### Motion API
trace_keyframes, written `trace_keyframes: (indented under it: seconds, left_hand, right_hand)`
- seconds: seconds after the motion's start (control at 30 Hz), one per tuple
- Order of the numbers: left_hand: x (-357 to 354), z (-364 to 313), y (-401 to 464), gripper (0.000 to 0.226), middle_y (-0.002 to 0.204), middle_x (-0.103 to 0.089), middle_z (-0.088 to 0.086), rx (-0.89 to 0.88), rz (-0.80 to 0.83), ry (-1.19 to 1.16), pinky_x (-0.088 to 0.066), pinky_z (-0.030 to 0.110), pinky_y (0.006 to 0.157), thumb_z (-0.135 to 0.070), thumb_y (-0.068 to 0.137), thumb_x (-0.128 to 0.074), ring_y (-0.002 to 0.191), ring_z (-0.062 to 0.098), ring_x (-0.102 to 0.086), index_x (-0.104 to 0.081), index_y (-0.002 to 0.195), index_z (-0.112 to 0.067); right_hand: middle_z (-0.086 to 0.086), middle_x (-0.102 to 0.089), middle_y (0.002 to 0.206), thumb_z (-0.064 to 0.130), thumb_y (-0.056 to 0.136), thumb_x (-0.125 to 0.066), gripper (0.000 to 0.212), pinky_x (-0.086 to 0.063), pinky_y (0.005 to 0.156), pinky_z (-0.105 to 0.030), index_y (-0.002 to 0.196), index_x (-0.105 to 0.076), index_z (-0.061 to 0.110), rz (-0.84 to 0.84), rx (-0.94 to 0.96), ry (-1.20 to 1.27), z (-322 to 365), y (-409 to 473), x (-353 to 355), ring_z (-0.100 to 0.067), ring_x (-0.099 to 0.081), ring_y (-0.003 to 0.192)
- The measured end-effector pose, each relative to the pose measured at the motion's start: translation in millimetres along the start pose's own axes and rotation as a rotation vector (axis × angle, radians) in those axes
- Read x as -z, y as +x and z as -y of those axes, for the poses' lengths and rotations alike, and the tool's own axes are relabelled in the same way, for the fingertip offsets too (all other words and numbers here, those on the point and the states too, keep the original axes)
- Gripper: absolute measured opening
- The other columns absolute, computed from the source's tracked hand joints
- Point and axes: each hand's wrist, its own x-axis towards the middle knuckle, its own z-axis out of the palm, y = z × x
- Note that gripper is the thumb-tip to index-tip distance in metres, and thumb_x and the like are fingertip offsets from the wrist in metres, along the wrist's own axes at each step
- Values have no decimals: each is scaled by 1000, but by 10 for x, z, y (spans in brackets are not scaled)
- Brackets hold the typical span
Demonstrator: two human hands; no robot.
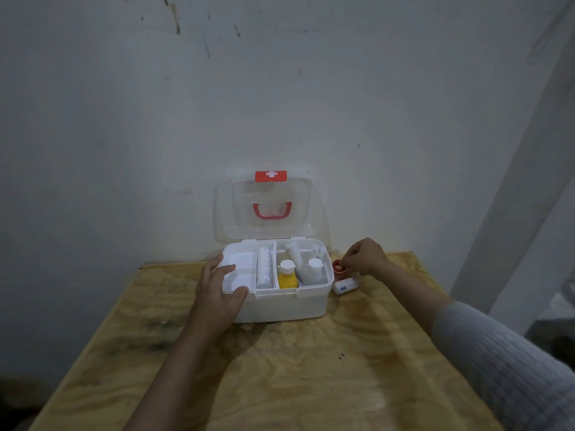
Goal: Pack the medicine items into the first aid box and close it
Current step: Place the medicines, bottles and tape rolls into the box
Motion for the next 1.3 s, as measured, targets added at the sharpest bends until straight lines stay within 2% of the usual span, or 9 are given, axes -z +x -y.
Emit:
trace_keyframes:
  seconds: [0.13,0.3,0.4,0.6,0.7,0.93,1.07,1.2,1.3]
  left_hand:
    - [-1,7,0,44,150,-28,2,1,0,-18,-34,41,106,-19,82,-63,137,24,-30,-50,124,-16]
    - [-14,-8,-6,46,150,-27,1,16,-4,-26,-36,42,105,-21,81,-63,136,24,-30,-49,125,-17]
    - [-13,-7,-11,51,150,-26,0,28,10,-42,-38,42,105,-24,81,-63,135,24,-31,-44,128,-19]
    - [30,-53,-62,72,147,-27,-1,73,47,-107,-41,43,105,-30,80,-63,132,22,-33,-21,139,-24]
    - [49,-70,-70,75,146,-26,-4,94,66,-112,-45,45,102,-38,78,-61,130,22,-35,-16,138,-32]
    - [54,-68,-61,75,148,-22,-8,72,66,-91,-42,37,100,-39,79,-60,131,20,-34,-15,139,-35]
    - [49,-60,-62,72,145,-25,-7,58,64,-100,-45,38,99,-36,79,-60,128,18,-36,-18,137,-37]
    - [49,-49,-50,74,144,-27,-5,61,70,-108,-49,42,97,-36,78,-61,126,19,-38,-17,137,-35]
    - [43,-39,-46,75,146,-26,-5,62,59,-104,-47,42,99,-36,78,-62,128,19,-36,-17,138,-34]
  right_hand:
    - [-1,-63,60,12,75,-71,5,-44,48,-21,72,-71,8,-56,122,79,185,-146,313,-12,-57,56]
    - [-6,-69,66,16,75,-75,9,-49,52,-21,75,-72,8,-57,330,164,727,-395,531,-12,-61,58]
    - [-6,-72,72,20,74,-76,11,-54,58,-23,77,-73,10,-40,460,152,1095,-521,391,-12,-64,63]
    - [-7,-73,85,17,76,-73,14,-47,59,-13,84,-73,6,31,629,-24,1601,-608,-207,-6,-59,66]
    - [-10,-73,90,16,79,-71,17,-58,72,-28,91,-71,4,87,657,-116,1734,-636,-482,-17,-66,75]
    - [-12,-73,90,18,77,-72,19,-55,72,-30,90,-73,3,109,557,-218,1796,-562,-845,-21,-66,77]
    - [-10,-73,99,17,80,-70,22,-47,64,-23,98,-73,5,167,561,-243,1824,-553,-816,-17,-60,75]
    - [-11,-72,106,12,82,-67,22,-52,77,-24,103,-70,5,124,566,-151,1807,-573,-629,-17,-64,85]
    - [-4,-71,95,16,83,-67,19,-45,65,-7,100,-71,7,30,581,50,1692,-694,-302,-8,-62,76]
